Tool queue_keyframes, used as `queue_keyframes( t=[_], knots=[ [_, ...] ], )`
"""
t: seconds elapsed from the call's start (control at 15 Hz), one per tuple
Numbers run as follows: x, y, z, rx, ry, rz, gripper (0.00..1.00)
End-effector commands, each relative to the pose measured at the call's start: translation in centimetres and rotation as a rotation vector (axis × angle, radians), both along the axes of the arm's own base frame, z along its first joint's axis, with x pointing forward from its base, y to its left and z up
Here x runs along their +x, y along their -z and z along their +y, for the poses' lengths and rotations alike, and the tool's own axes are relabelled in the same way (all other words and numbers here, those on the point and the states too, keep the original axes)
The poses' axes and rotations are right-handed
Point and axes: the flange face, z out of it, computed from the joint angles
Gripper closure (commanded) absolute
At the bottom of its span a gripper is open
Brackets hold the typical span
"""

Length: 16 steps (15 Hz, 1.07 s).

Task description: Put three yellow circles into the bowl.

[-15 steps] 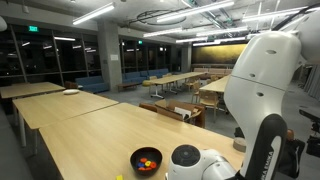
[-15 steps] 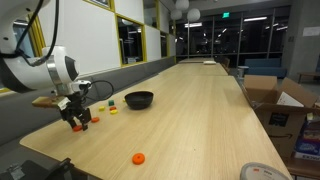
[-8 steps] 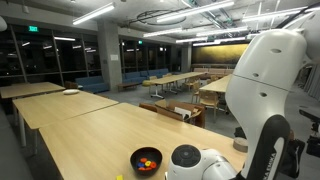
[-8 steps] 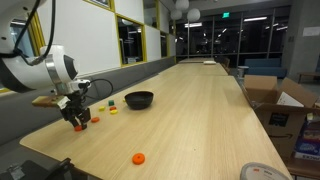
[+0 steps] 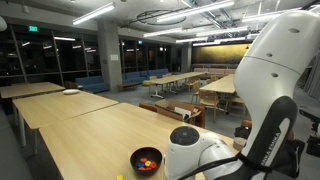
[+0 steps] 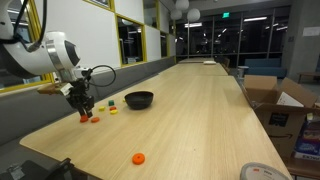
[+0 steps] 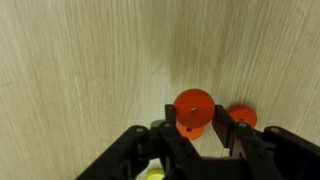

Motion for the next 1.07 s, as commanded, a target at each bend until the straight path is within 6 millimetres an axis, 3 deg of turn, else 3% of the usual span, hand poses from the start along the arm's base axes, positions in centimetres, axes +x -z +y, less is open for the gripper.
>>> queue_keyframes(
  t=[0.0,0.53,0.73,1.0],
  knots=[
    [0.6,-4.1,-1.1,0.002,0.035,-0.044,0.74],
    [8.4,-13.0,-7.3,0.074,0.151,-0.209,0.74],
    [11.4,-14.4,-9.4,0.096,0.186,-0.233,0.74],
    [14.4,-14.6,-10.8,0.118,0.208,-0.244,0.74]
  ],
)
